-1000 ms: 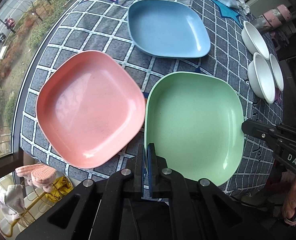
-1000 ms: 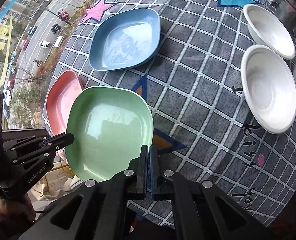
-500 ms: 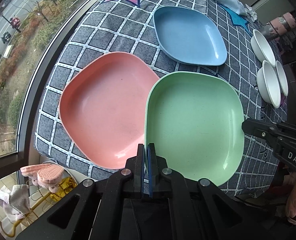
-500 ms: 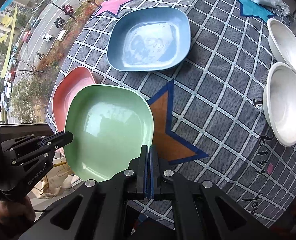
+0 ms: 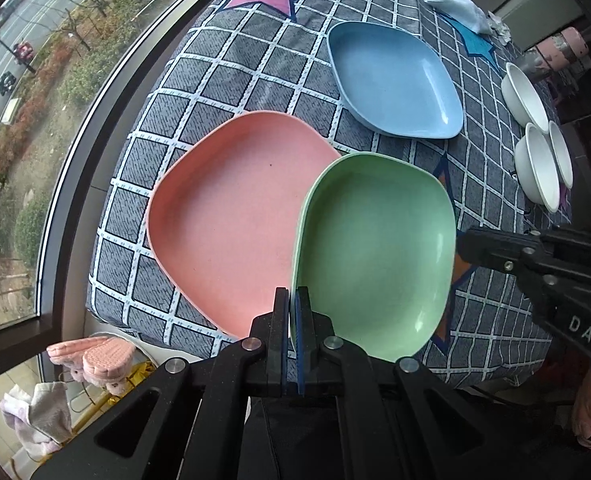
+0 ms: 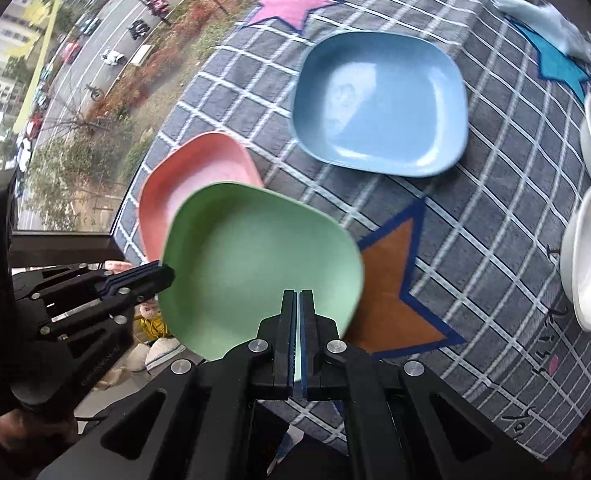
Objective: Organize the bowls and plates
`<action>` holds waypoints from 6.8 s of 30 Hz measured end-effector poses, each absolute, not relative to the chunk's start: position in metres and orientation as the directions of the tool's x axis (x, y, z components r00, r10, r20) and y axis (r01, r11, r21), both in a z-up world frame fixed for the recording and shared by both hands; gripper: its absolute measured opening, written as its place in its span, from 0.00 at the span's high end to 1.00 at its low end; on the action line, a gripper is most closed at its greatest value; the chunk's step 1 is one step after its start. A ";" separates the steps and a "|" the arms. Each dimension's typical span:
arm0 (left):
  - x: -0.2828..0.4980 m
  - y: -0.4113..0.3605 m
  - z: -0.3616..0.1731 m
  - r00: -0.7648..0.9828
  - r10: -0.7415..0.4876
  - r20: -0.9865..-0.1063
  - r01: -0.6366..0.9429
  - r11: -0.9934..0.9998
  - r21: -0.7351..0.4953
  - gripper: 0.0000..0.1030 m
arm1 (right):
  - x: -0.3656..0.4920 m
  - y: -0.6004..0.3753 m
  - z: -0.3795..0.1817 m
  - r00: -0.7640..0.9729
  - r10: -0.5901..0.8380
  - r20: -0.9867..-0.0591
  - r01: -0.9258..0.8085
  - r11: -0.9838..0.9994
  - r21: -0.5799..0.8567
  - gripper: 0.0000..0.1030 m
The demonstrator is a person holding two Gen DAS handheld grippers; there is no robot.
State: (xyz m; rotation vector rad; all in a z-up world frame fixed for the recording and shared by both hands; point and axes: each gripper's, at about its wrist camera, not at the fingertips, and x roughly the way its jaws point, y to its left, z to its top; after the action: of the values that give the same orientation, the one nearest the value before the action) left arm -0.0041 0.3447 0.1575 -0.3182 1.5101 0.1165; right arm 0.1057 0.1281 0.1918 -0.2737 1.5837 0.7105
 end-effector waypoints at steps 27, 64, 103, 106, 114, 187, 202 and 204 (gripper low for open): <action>0.009 0.382 0.139 0.011 -0.189 -0.982 -0.258 0.948 -0.185 0.96 | 0.097 0.133 0.129 -0.229 0.288 -0.930 -0.300 0.888 0.349 0.96; 0.020 0.432 0.145 0.004 -0.114 -0.993 -0.343 0.933 -0.109 0.49 | 0.082 0.213 0.102 -0.352 0.241 -0.904 -0.338 0.868 0.363 0.87; 0.168 0.363 0.147 0.088 -0.213 -0.973 -0.323 0.918 -0.230 0.20 | 0.201 0.144 0.157 0.045 0.089 -0.995 -0.314 0.947 0.071 0.13; 0.177 0.362 0.137 0.072 -0.193 -0.979 -0.334 0.920 -0.206 0.19 | 0.216 0.145 0.151 0.029 0.079 -0.996 -0.338 0.939 0.065 0.36; 0.184 0.356 0.111 0.019 -0.169 -0.985 -0.329 0.930 -0.166 0.26 | 0.242 0.155 0.114 -0.044 0.075 -0.996 -0.357 0.930 0.086 0.57; -0.023 0.328 0.170 -0.018 -0.040 -0.999 -0.402 0.915 -0.029 0.80 | 0.043 0.219 0.210 -0.088 0.124 -0.988 -0.703 0.695 0.150 0.87; 0.015 0.366 0.174 0.027 0.002 -1.000 -0.320 0.947 -0.006 0.80 | 0.046 0.238 0.199 -0.115 0.137 -0.984 -0.602 0.778 0.178 0.87; 0.020 0.370 0.172 0.031 0.002 -1.000 -0.313 0.950 -0.008 0.80 | 0.047 0.242 0.198 -0.105 0.136 -0.985 -0.602 0.780 0.172 0.87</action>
State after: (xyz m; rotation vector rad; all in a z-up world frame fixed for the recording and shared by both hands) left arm 0.0196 0.3697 0.1717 -0.2510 1.5256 0.2468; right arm 0.0474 0.2422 0.1981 -0.3862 1.5619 0.6482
